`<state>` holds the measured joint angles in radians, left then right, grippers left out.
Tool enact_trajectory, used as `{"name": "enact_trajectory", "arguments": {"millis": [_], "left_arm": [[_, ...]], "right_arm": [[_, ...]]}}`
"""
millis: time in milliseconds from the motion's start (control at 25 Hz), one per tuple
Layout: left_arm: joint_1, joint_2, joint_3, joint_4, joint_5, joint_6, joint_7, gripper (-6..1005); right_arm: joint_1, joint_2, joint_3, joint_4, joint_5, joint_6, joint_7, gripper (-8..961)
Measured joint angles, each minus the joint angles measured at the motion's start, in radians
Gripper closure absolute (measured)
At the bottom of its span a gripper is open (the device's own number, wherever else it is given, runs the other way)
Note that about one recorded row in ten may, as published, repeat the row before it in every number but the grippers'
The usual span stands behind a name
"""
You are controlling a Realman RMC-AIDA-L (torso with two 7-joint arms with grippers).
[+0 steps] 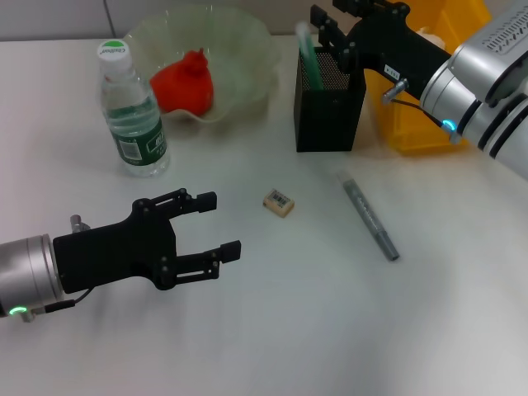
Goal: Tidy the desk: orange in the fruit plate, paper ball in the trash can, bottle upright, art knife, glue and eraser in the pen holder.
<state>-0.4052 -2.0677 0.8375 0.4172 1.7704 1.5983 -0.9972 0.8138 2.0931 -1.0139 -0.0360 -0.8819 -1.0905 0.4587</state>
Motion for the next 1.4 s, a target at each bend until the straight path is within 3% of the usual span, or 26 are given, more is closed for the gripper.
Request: {"name": "enact_trajectory", "arguments": {"millis": [160, 720, 920, 1000, 1120, 1400], "left_arm": [[0.000, 0.001, 0.000, 0.000, 0.000, 0.000, 0.000, 185], [0.005, 0.003, 0.000, 0.002, 0.000, 0.010, 0.004, 185], [0.005, 0.005, 0.002, 0.006, 0.000, 0.014, 0.003, 185], [0.005, 0.005, 0.001, 0.008, 0.000, 0.022, 0.003, 185], [0.005, 0.005, -0.001, 0.008, 0.000, 0.031, 0.004, 185], [0.005, 0.009, -0.002, 0.011, 0.000, 0.038, 0.004, 185]], "right_arm": [[-0.002, 0.001, 0.000, -0.001, 0.000, 0.000, 0.014, 515], [-0.008, 0.001, 0.011, -0.009, 0.000, -0.028, 0.067, 208], [-0.052, -0.007, -0.002, -0.085, -0.018, -0.140, 0.332, 208], [-0.131, -0.011, -0.045, -0.242, -0.080, -0.230, 0.582, 208], [-0.176, -0.016, -0.068, -0.343, -0.152, -0.308, 0.713, 208], [-0.203, -0.034, -0.061, -0.445, -0.332, -0.401, 0.851, 209]]}}
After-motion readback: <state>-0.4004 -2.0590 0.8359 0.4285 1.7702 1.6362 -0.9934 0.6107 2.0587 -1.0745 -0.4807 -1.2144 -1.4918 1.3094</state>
